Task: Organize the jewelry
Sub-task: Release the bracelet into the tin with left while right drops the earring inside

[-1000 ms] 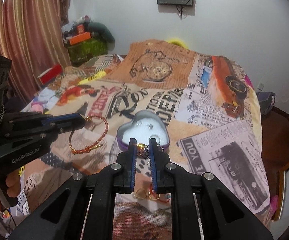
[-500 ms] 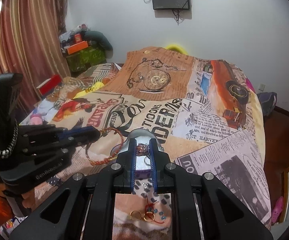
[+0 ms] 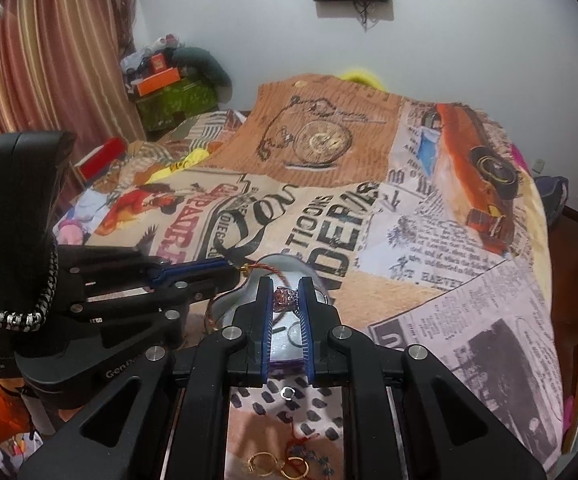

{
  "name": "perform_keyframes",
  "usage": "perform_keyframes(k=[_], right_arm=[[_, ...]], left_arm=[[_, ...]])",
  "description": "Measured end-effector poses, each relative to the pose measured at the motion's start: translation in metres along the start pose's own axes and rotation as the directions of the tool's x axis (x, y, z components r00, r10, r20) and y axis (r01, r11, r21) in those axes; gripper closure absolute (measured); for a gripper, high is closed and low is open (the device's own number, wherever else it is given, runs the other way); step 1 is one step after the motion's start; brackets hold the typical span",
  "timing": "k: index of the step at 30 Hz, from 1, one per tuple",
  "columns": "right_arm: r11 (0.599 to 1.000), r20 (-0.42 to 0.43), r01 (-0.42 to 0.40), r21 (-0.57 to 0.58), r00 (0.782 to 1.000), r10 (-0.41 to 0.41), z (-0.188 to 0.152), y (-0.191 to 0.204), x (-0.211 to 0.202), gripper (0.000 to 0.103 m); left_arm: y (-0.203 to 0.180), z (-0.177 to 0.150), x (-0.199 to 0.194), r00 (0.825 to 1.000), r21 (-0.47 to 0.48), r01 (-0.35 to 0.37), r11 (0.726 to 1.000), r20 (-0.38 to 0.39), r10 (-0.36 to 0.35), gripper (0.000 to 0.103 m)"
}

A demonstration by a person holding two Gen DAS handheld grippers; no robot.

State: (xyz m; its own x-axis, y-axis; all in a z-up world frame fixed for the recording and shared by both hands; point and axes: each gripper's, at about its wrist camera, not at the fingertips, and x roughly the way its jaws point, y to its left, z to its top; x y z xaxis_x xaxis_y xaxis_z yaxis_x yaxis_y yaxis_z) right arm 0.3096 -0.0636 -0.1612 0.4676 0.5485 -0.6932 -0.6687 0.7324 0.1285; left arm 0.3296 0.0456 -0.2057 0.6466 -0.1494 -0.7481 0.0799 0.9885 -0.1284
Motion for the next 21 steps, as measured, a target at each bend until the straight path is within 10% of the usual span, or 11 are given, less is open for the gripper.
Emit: perform_keyframes(k=[21], right_arm=[[0.998, -0.122, -0.025, -0.063, 0.992, 0.017, -0.013, 0.008, 0.036, 0.092]], left_arm=[[0.007, -0.008, -0.005, 1.000, 0.003, -0.019, 1.000, -0.025, 0.019, 0.097]])
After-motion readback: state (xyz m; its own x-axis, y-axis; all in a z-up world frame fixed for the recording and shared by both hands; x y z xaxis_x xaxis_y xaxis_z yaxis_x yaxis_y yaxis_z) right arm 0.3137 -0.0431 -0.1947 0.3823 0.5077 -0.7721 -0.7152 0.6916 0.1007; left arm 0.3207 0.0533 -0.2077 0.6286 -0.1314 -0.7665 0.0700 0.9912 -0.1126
